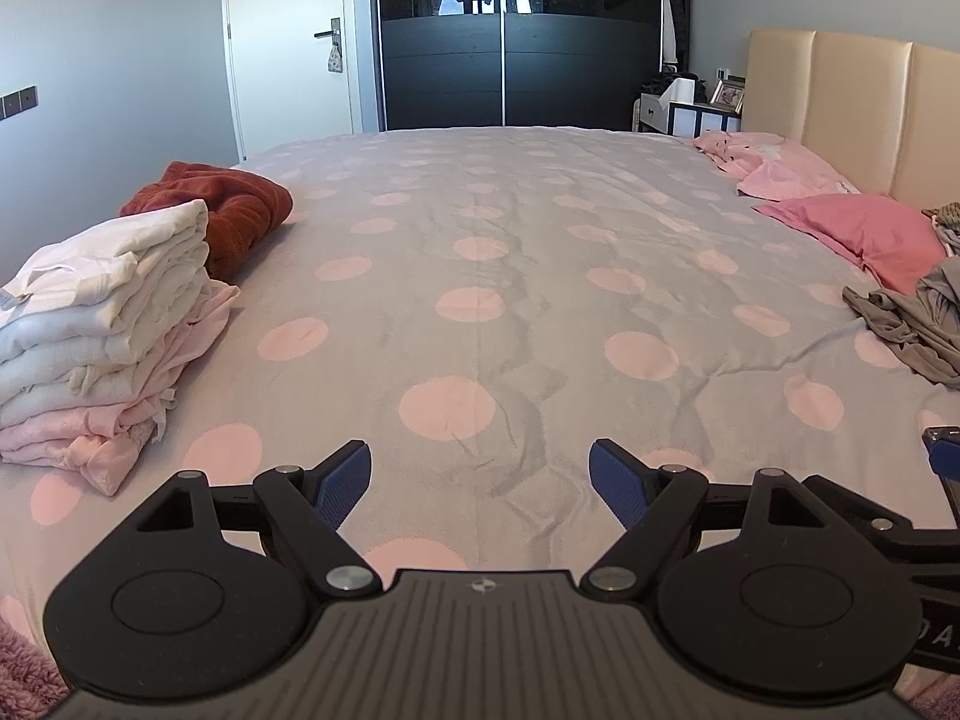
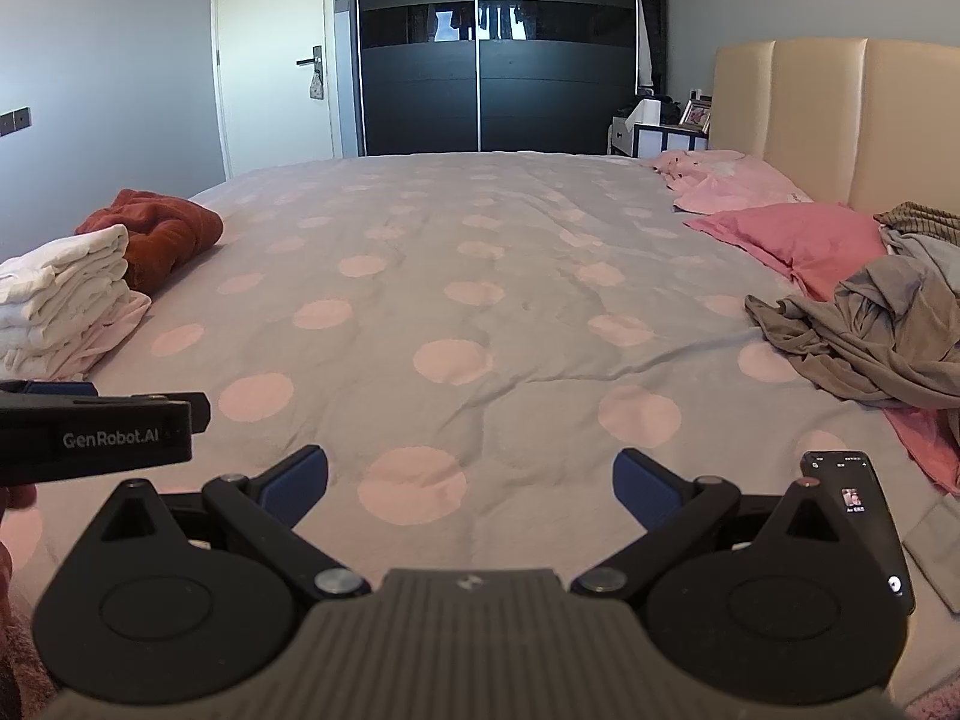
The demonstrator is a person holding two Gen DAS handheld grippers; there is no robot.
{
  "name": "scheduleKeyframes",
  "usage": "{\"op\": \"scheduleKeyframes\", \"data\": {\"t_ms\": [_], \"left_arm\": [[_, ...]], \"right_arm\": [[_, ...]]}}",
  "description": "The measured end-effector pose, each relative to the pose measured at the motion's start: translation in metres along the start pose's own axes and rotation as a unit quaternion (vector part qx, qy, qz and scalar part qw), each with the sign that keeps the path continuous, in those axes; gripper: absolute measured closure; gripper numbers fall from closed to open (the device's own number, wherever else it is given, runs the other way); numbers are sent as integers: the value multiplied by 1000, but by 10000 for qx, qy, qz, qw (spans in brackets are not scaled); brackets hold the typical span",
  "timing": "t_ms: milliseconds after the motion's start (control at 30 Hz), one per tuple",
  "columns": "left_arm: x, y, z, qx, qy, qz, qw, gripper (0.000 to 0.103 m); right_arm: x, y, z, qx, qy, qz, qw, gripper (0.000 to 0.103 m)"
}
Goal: Fold clothes
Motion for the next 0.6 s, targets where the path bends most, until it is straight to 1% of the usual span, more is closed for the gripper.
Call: {"op": "scheduleKeyframes", "data": {"t_ms": [67,133,200,233,267,300,367,600], "left_arm": [[0,0,0,55,19,13,10000,23],[1,1,1,121,73,28,9999,23],[1,0,7,214,260,33,9994,23],[2,0,8,208,255,29,9995,23],[4,3,2,114,161,-16,9998,23],[4,3,0,87,171,6,9998,23],[6,3,-3,70,138,-1,9999,23],[8,3,-5,135,59,-12,9999,23]], "right_arm": [[-1,-1,4,-53,-14,10,10000,1],[-2,-1,7,18,-45,8,10000,1],[-2,-7,3,-11,-195,7,9998,1],[-4,-8,8,33,-161,9,9999,1],[-5,-9,9,81,-156,-9,9998,1],[-2,-8,0,67,-222,-43,9997,1],[-3,-5,0,94,-152,-49,9998,1],[-2,-1,2,204,45,-42,9998,1]]}}
Point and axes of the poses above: each gripper's, at about its wrist camera, not at the fingertips, and y roughly against the way its jaws point, z to its left, x to its underside, the point moved 4 cm from there along -y, roughly the way its jaws point, and after that the axes turned 11 degrees about y, right-handed, at the moved point
